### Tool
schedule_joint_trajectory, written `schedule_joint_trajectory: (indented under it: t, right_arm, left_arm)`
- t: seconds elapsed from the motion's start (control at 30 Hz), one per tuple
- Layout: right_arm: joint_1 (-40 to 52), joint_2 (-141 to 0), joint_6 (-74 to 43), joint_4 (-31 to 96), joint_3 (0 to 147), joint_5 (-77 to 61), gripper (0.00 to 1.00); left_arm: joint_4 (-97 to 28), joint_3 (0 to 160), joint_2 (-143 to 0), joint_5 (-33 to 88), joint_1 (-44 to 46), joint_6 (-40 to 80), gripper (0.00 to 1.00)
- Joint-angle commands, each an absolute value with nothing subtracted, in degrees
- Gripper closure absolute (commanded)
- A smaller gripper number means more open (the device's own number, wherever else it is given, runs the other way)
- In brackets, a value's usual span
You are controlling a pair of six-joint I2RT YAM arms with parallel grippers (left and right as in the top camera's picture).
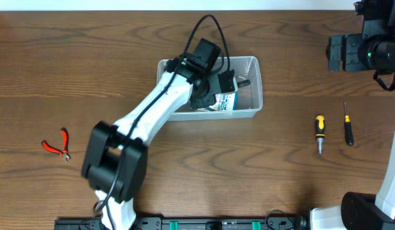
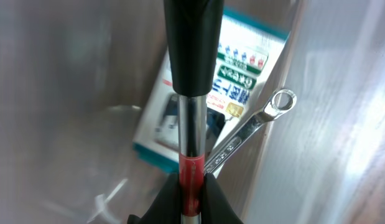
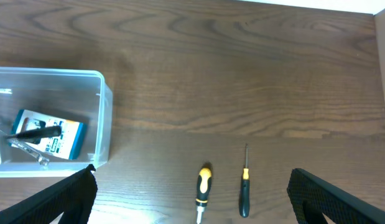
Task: Pack container
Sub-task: 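Carry the hammer right and release it into the container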
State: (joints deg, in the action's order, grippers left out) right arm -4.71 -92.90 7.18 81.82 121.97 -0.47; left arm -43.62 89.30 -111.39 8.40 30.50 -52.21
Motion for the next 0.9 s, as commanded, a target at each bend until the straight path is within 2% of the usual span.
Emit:
schedule_joint_trajectory:
  t: [0.0,0.17,0.2,0.27,0.37,0.57,0.7,0.83,0.87]
  right_arm:
    - [-4.95,-92.92,7.99,81.87,121.75,-0.91,0.01]
    - [-4.95,-92.92,7.99,81.87,121.75,-0.89,0.01]
    - [-4.95,-92.92,7.99,81.87,121.75,-0.89,0.01]
    - [-4.95,-92.92,7.99,81.87,121.75,-0.89,0.01]
    - [-4.95,-92.92,7.99,81.87,121.75,-0.89,0.01]
    - [-4.95,-92.92,7.99,81.87,121.75,-0.89,0.01]
    - [-4.95,-92.92,7.99,81.87,121.75,-0.89,0.01]
    - [-4.95,-92.92,7.99,81.89,121.75,-0.89,0.01]
    - [-4.95,-92.92,7.99,81.93,121.75,-0.89,0.01]
  left_arm:
    - [-43.59,89.01,-114.21,8.14,29.45,-53.76,0.94]
    - [-43.51,89.01,-115.00,8.16,28.77,-53.76,0.91]
    - [-43.48,89.01,-115.00,8.14,28.67,-53.76,0.83]
    - [-43.53,89.01,-115.00,8.14,28.56,-53.69,0.52]
    - [-43.57,89.01,-114.69,8.14,28.56,-51.13,0.38]
    - [-44.49,89.03,-108.64,5.19,28.56,-48.01,0.31]
    - [-44.45,89.06,-100.01,-3.62,27.70,-43.42,0.17]
    - [-45.89,89.08,-89.93,-10.13,22.55,-34.04,0.01]
    - [-47.22,89.08,-87.26,-10.13,20.01,-30.72,0.02]
